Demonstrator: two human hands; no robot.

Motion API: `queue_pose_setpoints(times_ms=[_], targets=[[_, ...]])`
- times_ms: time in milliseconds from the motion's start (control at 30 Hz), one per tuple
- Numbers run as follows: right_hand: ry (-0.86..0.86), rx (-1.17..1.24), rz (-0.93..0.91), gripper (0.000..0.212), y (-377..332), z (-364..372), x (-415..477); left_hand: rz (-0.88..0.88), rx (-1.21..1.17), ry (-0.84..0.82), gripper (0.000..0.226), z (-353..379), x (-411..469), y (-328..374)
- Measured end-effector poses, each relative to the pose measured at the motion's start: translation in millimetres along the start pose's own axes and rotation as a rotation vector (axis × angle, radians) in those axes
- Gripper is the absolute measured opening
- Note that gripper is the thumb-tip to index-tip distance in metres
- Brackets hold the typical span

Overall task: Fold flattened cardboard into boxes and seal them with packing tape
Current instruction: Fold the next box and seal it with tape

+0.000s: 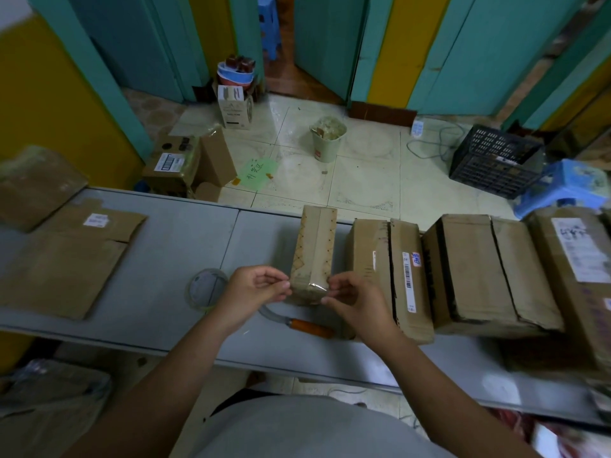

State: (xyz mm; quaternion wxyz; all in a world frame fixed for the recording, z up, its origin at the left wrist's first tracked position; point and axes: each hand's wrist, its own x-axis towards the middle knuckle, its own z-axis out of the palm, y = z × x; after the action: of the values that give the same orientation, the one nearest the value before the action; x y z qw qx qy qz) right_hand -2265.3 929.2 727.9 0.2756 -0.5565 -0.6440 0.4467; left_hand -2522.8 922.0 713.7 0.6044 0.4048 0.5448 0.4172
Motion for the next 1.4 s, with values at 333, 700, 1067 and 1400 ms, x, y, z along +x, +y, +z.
queue_pose_setpoints(times_ms=[333,700,1067,1400], targets=[[0.058,-0.279,-0.258,0.042,-5.1,3.9,5.0,0.204,0.378,0.066,0.031,-0.7,-2.3,-2.9],[0.077,-0.28,-0.294,0.035,10.5,10.6,13.0,0.631,0.801,0.052,0.033,14.3,4.5,-7.2],[-0.016,-0.232,-0.107,0.014,17.6,0.4,10.3,0.506,0.556,0.028,0.021,-7.0,4.2,-7.7],[-0.044,-0.273,-0.174,0.02,19.4,-0.8,11.6,0.246,0.47,0.01,0.012,-14.4,5.4,-0.5]])
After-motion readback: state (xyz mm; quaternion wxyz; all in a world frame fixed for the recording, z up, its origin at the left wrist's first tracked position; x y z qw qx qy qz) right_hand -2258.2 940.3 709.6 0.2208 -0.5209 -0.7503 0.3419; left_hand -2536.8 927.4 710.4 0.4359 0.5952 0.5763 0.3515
